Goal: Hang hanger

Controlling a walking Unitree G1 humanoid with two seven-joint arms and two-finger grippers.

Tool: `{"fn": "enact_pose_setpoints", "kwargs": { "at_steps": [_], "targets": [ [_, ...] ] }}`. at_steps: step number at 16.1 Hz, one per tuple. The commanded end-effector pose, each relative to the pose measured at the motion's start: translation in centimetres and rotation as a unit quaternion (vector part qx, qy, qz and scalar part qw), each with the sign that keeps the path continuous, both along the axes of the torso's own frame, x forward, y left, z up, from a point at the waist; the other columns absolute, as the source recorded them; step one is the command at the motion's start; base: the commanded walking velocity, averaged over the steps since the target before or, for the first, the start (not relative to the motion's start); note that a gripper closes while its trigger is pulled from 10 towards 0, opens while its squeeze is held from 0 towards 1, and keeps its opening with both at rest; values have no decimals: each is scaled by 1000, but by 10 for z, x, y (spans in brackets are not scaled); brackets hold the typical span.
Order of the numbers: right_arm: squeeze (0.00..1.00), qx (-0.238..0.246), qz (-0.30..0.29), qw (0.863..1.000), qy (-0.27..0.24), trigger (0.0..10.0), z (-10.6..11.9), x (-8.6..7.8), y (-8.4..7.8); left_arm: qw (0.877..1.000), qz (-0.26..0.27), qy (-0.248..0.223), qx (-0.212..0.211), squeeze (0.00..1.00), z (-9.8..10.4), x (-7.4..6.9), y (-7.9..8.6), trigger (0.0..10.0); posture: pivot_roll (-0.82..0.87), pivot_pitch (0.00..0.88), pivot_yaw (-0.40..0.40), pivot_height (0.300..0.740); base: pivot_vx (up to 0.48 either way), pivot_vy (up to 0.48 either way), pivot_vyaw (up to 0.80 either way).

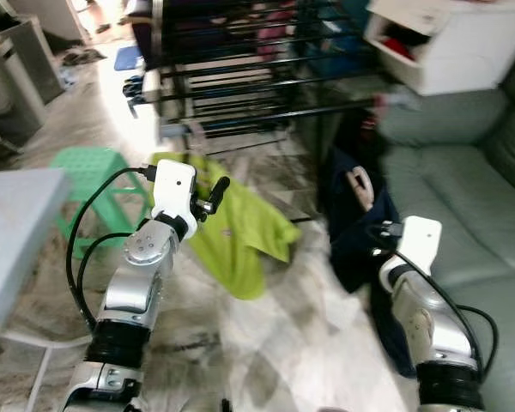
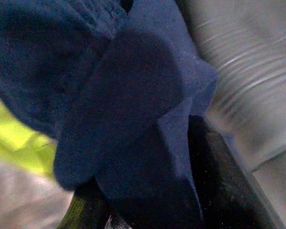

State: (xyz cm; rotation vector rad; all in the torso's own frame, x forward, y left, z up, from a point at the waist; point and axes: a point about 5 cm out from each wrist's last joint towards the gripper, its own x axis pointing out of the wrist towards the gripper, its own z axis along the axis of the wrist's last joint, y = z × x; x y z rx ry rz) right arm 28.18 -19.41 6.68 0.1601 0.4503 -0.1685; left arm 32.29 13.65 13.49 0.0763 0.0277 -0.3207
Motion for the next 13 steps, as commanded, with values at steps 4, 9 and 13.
{"fn": "enact_pose_setpoints", "kwargs": {
  "at_steps": [4,9,13],
  "targets": [
    [0,31,18,999,22,10000,-5,-2,14,1000,14,-6,19,0,0,3,6,10000,-66,0,40,740,0,441,0],
    [0,17,-54,997,-53,10000,17,9,-2,1000,2,-16,25,0,-1,0,1,10000,-66,0,40,740,370,223,0],
    [0,-19,-86,993,-78,10000,25,12,-12,1000,-3,-17,24,0,-2,-3,-5,10000,-65,4,37,740,480,0,0]
  ]
}}
